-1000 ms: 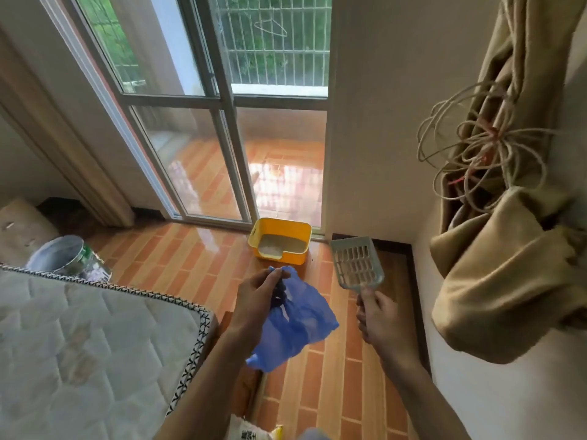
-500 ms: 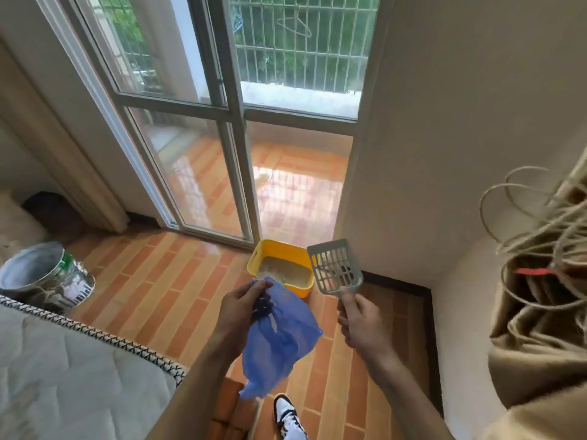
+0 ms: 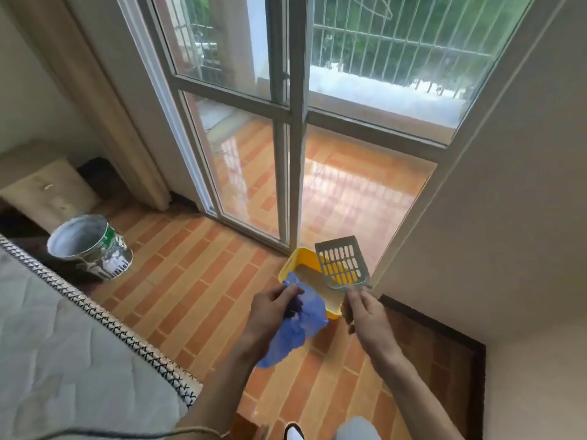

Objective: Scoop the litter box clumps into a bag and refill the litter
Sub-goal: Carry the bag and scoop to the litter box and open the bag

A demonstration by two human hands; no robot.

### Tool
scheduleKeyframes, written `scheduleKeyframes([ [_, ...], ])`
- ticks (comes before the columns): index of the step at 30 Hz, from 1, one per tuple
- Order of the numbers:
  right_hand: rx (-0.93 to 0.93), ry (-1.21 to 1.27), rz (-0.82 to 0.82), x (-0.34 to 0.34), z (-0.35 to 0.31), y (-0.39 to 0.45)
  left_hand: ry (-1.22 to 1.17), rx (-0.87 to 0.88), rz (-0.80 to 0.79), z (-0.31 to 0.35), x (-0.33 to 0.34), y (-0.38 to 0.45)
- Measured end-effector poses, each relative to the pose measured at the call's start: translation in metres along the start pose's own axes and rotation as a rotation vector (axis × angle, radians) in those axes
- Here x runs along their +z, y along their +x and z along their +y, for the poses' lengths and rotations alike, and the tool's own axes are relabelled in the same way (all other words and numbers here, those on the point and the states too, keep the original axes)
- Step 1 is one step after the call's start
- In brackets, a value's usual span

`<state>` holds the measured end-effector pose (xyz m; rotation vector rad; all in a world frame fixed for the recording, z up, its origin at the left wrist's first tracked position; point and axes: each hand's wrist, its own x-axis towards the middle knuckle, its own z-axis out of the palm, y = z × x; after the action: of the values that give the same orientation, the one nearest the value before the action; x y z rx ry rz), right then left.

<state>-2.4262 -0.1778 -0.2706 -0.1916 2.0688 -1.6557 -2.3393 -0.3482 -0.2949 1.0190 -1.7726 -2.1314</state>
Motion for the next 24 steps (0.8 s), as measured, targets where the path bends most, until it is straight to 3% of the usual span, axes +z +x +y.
scheduleKeyframes([
  [6, 0.024, -0.123, -0.162, 0.028, 0.009, 0.068, -0.01, -0.03, 0.014, -0.003, 0.013, 0.036],
  [18, 0.144, -0.152, -0.411, 0.058, 0.048, 0.195, -0.127, -0.238, 0.25, -0.021, 0.055, 0.133],
  [24, 0.082, -0.251, -0.441, 0.053, 0.069, 0.242, -0.187, -0.304, 0.361, -0.05, 0.072, 0.173],
])
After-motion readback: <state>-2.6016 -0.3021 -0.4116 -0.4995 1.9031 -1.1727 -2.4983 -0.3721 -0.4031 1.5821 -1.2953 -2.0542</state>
